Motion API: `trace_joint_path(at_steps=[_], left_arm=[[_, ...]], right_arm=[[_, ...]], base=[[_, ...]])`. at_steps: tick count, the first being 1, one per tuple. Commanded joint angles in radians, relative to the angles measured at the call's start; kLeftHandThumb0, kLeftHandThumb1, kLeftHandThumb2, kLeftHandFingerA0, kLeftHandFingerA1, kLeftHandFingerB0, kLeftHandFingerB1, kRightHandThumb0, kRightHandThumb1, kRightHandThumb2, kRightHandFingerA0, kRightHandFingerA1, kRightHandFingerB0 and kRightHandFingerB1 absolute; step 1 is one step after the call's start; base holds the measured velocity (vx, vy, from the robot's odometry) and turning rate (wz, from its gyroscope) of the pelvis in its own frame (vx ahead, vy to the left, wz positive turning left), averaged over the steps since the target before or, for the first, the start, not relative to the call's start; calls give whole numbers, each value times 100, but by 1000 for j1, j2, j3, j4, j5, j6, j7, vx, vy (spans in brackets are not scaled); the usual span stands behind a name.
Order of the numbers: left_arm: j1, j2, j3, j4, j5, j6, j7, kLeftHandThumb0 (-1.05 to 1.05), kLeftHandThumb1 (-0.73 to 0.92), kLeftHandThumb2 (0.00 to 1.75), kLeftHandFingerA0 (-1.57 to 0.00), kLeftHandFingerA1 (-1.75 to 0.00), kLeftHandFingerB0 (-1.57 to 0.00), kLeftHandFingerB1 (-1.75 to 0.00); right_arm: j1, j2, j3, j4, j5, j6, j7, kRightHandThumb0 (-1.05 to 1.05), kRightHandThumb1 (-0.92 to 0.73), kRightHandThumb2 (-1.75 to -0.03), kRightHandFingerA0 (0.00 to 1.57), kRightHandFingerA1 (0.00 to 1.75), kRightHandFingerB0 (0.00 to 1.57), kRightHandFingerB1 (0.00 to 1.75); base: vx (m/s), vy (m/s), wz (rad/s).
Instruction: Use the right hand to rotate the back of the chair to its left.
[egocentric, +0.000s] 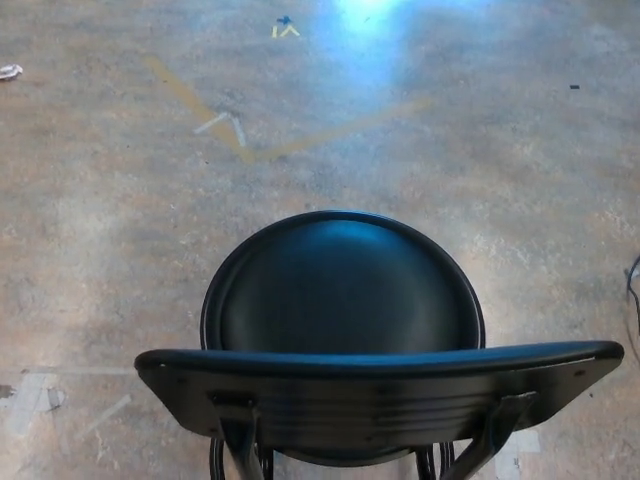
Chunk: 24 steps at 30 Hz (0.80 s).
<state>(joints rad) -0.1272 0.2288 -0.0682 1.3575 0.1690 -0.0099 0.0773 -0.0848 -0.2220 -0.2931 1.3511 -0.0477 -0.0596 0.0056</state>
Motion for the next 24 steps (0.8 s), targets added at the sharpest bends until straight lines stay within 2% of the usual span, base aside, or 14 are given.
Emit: trace_joint_path(at_steps=[1,5,7,10,11,12,14,17,18,19,20,21,22,24], left_arm=[[-9,11,-5,6,32,-3,0,-37,84,65,-55,-44,-46,-39],[-14,14,1,5,34,1,-7,-39,83,65,-56,-44,-47,-39],[-19,10,14,10,30,9,6,-50,83,64,-59,-56,-52,-43],[-18,10,18,11,33,7,-1,-52,84,65,-59,-58,-52,-43],[-18,10,19,12,34,8,1,-44,75,63,-63,-55,-57,-45],[-17,10,20,12,34,8,0,-44,76,63,-64,-54,-56,-45],[-18,8,26,12,32,12,8,-44,76,63,-62,-55,-55,-44],[-22,5,50,11,11,13,-1,-44,74,62,-63,-54,-57,-44],[-19,5,54,11,11,11,-1,-45,74,63,-63,-55,-56,-44],[-18,6,54,11,17,10,-2,-44,75,63,-63,-55,-55,-44],[-19,8,52,11,24,8,-3,-44,75,63,-63,-55,-55,-44],[-20,8,50,11,29,9,-4,-45,75,62,-63,-55,-56,-44],[-22,10,44,11,36,11,-6,-45,75,63,-62,-53,-55,-43],[-25,12,40,11,42,12,-7,-44,75,63,-63,-54,-56,-44]], right_arm=[[-2,1,-12,8,15,-14,10,-104,-16,-127,90,118,86,114],[-4,1,-15,8,15,-15,10,-104,-16,-127,90,118,86,114],[-10,3,-16,8,15,-15,10,-104,-16,-127,90,118,86,114],[-10,3,-17,8,14,-15,10,-104,-16,-127,90,118,86,114],[-86,-26,-55,-7,48,-85,-12,-105,-59,-80,0,121,0,111],[-119,-37,-80,-13,70,-118,-13,-73,24,-81,9,85,7,83],[-167,-64,-96,-21,66,-175,-30,-70,22,-81,11,85,3,79],[-212,-97,-104,-29,60,-226,-32,-75,23,-80,1,80,0,77],[-216,-103,-98,-30,52,-241,-37,-105,-67,-77,0,92,0,77],[-220,-109,-91,-30,42,-257,-40,-105,-50,-112,0,80,0,71],[-224,-113,-85,-30,36,-269,-40,-105,-50,-112,0,80,0,71],[-230,-117,-87,-31,40,-282,-32,-105,-47,-109,0,80,0,71],[-240,-122,-91,-32,47,-289,-23,-105,-65,-76,0,88,0,72],[-255,-131,-93,-31,51,-297,-12,-105,-66,-75,0,79,0,68]], base=[[0,0,0],[0,0,0],[0,0,0],[0,0,0],[0,0,0],[0,0,0],[0,0,0],[0,0,0],[0,0,0],[-2,-2,7],[-2,-2,6],[0,0,0],[0,0,0],[0,0,0]])
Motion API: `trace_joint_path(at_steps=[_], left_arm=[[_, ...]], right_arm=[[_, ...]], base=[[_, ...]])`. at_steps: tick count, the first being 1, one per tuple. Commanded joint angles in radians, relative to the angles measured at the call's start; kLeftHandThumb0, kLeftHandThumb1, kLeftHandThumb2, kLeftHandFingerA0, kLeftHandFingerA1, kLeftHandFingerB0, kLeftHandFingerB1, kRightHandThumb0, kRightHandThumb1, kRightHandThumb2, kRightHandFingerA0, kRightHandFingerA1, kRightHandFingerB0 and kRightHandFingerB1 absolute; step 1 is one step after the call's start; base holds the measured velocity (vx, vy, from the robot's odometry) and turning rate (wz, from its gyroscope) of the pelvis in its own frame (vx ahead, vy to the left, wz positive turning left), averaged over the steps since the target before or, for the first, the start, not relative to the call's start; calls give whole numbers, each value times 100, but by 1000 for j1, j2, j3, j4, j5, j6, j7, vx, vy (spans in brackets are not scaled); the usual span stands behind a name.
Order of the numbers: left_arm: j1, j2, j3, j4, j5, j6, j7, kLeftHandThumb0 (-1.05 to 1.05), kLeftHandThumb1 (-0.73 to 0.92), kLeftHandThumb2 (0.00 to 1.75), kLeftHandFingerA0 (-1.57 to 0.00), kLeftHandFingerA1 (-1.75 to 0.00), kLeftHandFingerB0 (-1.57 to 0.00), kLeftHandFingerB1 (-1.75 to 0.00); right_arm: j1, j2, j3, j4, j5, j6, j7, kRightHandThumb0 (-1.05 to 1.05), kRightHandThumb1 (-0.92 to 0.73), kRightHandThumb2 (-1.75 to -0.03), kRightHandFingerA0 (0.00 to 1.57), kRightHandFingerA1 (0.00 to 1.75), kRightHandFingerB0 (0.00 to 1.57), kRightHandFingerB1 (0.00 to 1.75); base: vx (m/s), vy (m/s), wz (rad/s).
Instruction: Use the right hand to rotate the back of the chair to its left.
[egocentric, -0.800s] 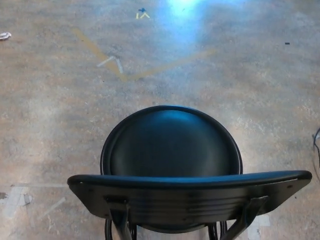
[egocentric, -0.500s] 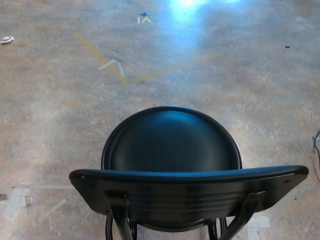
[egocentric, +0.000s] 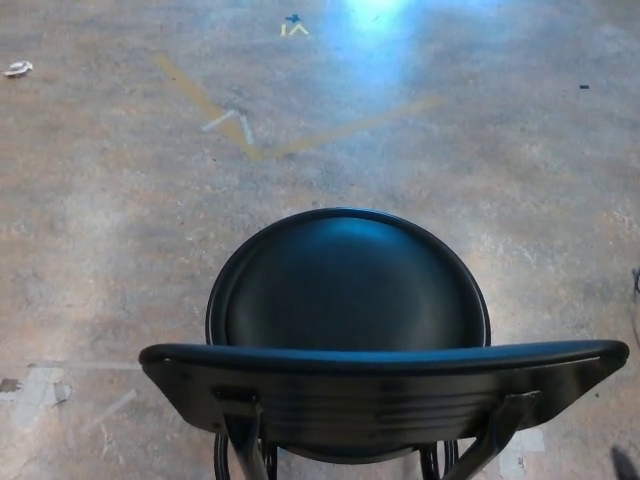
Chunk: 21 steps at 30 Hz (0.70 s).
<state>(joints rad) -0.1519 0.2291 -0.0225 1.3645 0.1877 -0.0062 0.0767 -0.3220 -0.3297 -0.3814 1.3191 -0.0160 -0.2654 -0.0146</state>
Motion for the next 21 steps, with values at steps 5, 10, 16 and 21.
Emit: trace_joint_path(at_steps=[5,10,16,21], left_arm=[[6,11,8,5,14,4,-1,-44,75,63,-63,-51,-56,-43],[3,8,-2,4,25,12,2,-43,75,63,-61,-54,-53,-44],[5,9,13,5,16,9,-3,-43,75,63,-61,-52,-53,-43],[5,10,-2,5,35,8,-3,-44,75,63,-62,-52,-55,-43]], right_arm=[[-41,-46,30,-6,-8,-146,18,-105,-65,-74,0,78,0,61],[-54,-81,106,-27,-50,-225,87,-105,-70,-64,0,55,0,51],[-43,-127,233,-62,-115,-307,118,-105,-67,-63,0,49,0,63],[-32,-170,304,-96,-138,-370,117,-105,-66,-70,0,0,0,14]], base=[[0,0,0],[0,0,0],[0,0,0],[0,0,0]])
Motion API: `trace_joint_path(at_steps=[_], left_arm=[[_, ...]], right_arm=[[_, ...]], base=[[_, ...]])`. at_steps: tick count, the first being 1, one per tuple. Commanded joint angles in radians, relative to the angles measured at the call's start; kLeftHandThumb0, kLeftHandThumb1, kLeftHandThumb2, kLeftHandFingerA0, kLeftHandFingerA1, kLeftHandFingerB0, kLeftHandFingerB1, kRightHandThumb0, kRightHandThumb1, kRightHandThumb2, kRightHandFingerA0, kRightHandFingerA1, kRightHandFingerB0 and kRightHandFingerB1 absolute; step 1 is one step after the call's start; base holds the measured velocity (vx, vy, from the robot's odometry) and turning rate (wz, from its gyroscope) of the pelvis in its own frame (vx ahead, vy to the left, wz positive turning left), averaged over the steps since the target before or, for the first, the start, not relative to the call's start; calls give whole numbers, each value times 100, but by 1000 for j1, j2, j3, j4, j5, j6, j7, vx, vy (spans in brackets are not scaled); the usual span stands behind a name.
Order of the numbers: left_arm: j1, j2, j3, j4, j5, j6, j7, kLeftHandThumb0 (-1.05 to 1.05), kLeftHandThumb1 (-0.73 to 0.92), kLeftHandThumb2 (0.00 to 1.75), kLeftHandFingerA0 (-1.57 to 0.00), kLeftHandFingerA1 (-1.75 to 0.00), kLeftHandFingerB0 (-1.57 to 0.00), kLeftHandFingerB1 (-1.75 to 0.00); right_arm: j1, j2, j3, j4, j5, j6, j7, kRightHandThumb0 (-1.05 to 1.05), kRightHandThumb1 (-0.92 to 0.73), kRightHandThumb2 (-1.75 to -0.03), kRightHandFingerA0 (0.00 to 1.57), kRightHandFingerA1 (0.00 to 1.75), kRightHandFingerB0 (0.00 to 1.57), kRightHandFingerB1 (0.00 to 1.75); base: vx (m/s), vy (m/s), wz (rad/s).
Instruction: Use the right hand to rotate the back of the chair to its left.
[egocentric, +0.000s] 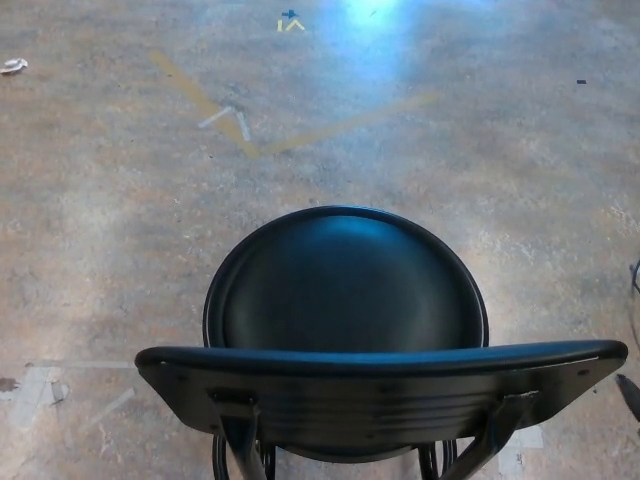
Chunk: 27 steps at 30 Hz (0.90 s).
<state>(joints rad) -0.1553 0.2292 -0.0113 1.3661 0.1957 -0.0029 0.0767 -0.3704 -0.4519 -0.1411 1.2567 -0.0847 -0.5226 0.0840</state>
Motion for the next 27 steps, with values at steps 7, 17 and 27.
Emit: trace_joint_path(at_steps=[7,17,27], left_arm=[[4,8,15,4,3,6,0,-42,75,63,-63,-53,-55,-44],[7,8,25,6,10,11,-2,-42,74,62,-63,-51,-55,-43],[6,8,19,5,19,12,2,-43,73,62,-63,-52,-55,-43]], right_arm=[[34,-91,120,-88,-91,-167,12,-105,-55,-110,0,58,0,60],[82,-132,212,-185,-139,-234,56,-105,-53,-107,0,54,0,56],[130,-177,294,-319,-210,-261,40,-105,-51,-105,0,57,0,59]], base=[[0,0,0],[0,0,0],[0,0,0]])
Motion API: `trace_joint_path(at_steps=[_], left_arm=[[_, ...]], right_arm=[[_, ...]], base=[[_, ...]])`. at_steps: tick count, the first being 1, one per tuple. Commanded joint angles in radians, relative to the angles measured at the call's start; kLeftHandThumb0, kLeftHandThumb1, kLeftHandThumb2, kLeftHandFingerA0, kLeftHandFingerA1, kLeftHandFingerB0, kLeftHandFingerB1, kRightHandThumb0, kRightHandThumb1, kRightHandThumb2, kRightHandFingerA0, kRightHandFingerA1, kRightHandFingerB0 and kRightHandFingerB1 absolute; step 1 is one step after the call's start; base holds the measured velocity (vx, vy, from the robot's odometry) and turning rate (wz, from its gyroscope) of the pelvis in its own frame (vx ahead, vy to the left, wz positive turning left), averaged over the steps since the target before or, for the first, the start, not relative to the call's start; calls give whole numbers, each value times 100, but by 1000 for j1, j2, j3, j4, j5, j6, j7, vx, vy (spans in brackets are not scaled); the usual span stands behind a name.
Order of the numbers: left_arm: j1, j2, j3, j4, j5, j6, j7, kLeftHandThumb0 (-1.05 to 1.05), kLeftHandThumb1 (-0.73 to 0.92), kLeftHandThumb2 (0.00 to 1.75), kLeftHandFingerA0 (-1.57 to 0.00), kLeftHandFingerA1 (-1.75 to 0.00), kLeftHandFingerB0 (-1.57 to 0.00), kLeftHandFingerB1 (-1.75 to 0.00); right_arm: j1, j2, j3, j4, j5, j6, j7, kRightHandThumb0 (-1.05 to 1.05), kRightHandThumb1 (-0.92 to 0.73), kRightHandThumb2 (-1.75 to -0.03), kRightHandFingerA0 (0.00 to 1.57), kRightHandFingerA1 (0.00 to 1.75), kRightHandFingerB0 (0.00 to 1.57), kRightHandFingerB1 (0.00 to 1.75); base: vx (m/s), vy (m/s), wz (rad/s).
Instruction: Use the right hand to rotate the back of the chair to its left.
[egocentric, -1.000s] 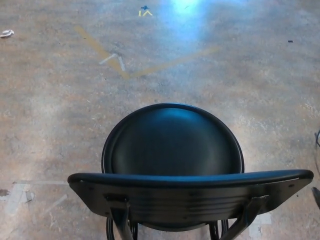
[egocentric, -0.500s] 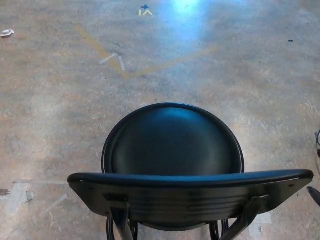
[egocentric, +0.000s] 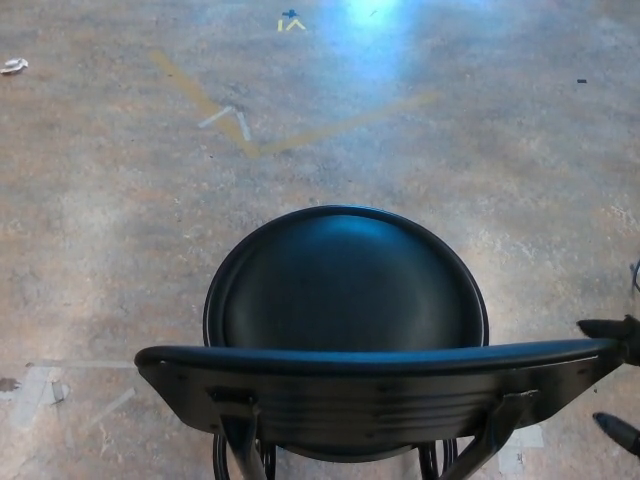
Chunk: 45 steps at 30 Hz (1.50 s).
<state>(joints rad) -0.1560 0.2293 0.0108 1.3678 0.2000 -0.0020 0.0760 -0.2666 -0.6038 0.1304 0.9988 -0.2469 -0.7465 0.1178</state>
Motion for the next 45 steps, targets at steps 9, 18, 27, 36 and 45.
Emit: trace_joint_path(at_steps=[9,18,27,36,45], left_arm=[[1,16,-12,3,25,8,-7,-42,75,62,-63,-52,-56,-44],[1,10,-9,3,23,13,-2,-41,75,63,-63,-53,-54,-43],[-4,13,-23,1,36,11,0,-43,76,63,-60,-53,-54,-44],[6,22,-15,7,35,4,-9,-43,76,63,-62,-51,-53,-42],[-6,28,-7,4,29,8,-9,-40,75,62,-61,-52,-54,-43]], right_arm=[[83,-71,35,-271,-42,-14,78,-105,-52,-105,0,55,0,59],[176,-76,43,-590,-24,76,162,-105,-52,-100,0,48,0,50],[151,25,102,-680,-92,115,134,-105,-74,-63,0,0,0,4],[73,200,210,-721,-147,162,137,-101,-66,-110,0,44,0,44],[-12,351,328,-714,-230,211,137,-105,-80,-68,0,4,0,6]], base=[[0,0,0],[0,0,0],[0,0,0],[0,0,1],[0,0,0]])
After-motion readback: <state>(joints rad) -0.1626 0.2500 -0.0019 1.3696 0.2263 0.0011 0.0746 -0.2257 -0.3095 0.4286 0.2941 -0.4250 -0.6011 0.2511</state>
